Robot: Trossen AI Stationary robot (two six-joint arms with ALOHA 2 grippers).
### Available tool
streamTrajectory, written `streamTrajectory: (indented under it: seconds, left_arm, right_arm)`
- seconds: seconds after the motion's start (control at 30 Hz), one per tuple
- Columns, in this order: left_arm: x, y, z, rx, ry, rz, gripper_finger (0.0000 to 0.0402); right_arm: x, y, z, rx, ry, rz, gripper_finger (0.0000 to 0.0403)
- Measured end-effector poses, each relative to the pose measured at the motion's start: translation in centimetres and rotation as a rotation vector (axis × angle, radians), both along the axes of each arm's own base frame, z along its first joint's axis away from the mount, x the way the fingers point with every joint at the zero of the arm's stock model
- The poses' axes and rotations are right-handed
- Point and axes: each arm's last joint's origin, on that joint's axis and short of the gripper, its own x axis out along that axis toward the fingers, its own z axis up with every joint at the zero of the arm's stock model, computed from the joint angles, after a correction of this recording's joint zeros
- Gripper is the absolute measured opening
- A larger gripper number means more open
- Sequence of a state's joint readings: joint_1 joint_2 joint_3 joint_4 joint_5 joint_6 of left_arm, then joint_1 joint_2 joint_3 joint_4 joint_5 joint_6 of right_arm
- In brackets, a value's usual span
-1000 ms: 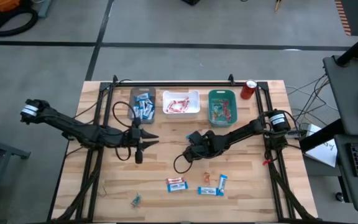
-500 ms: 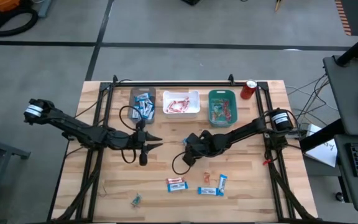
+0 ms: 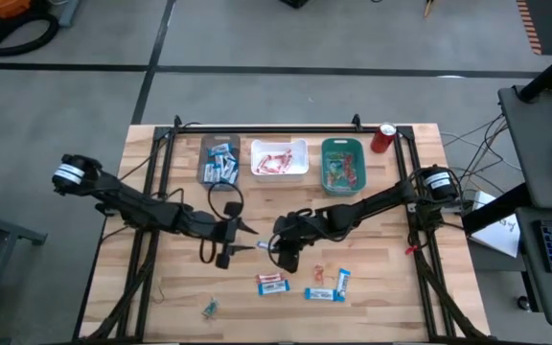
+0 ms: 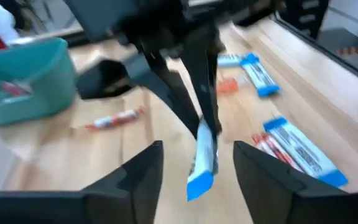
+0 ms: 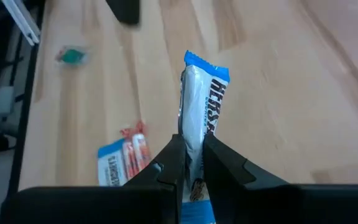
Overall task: Sort candy
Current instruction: Put the white chocolate into the gray bin
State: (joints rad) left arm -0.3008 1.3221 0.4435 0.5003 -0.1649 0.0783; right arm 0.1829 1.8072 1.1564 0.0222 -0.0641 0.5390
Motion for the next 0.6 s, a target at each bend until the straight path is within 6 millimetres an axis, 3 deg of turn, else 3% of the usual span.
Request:
streamTrajectory:
  seconds: [0.17,0.33,0.47,0.6]
  left_arm:
    - [0.4,-0.3,-1.3,0.005,0.051,-0.053,0.0210]
    - [0.9,-0.4,-2.0,0.002,0.055,-0.053,0.0212]
    - [1.6,-0.7,-1.9,-0.002,0.050,-0.051,0.0179]
    - [1.9,-0.7,-1.9,0.002,0.054,-0.053,0.0101]
  right_arm:
    - [0.2,0.1,0.3,0.010,-0.043,0.024,0.0030]
    - [0.6,0.2,0.9,0.009,-0.113,0.038,0.0019]
    - [0.7,0.2,1.1,0.008,-0.139,0.044,0.0018]
    - [0.7,0.2,1.1,-0.007,-0.142,0.053,0.0018]
